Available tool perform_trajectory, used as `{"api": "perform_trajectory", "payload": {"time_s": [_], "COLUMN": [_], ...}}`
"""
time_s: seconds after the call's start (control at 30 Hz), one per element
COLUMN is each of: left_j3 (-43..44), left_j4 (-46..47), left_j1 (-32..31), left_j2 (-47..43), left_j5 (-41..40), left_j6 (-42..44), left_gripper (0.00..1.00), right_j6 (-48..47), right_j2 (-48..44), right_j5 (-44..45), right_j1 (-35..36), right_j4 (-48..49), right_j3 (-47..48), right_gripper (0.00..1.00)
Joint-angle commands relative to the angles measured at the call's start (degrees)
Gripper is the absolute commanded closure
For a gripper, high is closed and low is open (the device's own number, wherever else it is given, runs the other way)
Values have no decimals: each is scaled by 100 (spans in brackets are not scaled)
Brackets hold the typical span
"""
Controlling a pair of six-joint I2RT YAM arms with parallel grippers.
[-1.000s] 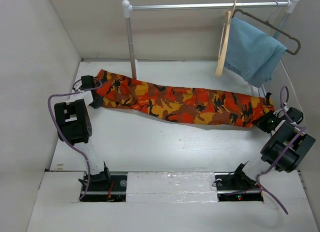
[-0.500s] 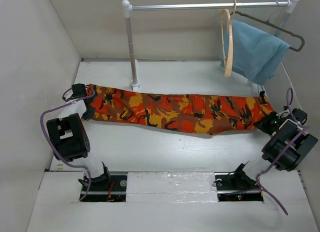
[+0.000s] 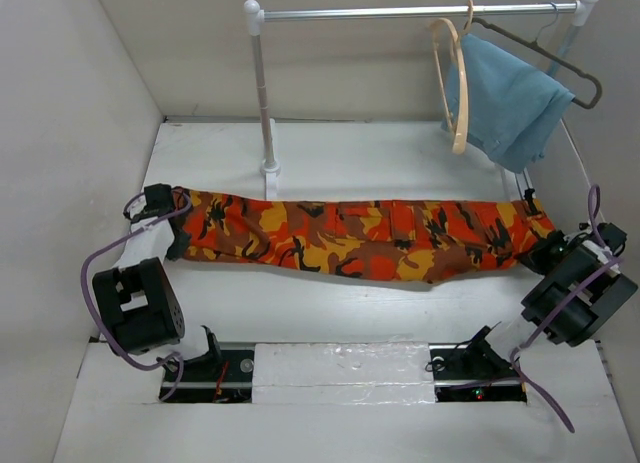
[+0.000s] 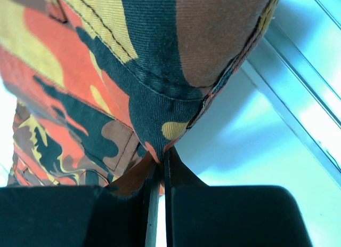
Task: Place the trousers on the hanger
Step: Fold the trousers at the center of the board.
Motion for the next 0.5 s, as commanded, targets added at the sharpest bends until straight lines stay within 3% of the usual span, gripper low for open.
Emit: {"api": "perform_trajectory", "payload": {"time_s": [0.0,0.03,0.07,0.13,0.23,0.4,0.47], "left_j3": [5,14,22,49,119,102,31], "left_j4": [-75,-241,-330,-453,-436,-130,160], "left_j1": [161,161,161,214,293,293,293], "left_j2": [-340,-314,-296,-383,-778,-832,-719], "left_j5": [-662,-705,-740,-776,-478,57,173], "left_j6": [39,-109,-146,-216,-277,-313,-322], "left_gripper": [100,99,77,60,51,53,53], "right_j6": [-180,-163,-154,-145,-84,-162,-198], "right_j2": [-69,-339,-473,-658,-1035,-1466,-1625], "right_j5": [541,594,542,454,200,198,7], "right_j1": [-267,-267,-267,-83,390,953,1252], "right_j4": [279,270,270,201,182,94,296], "right_j3": [298,281,228,254,368,325,106], "right_gripper": [99,93,87,71,54,53,68]}}
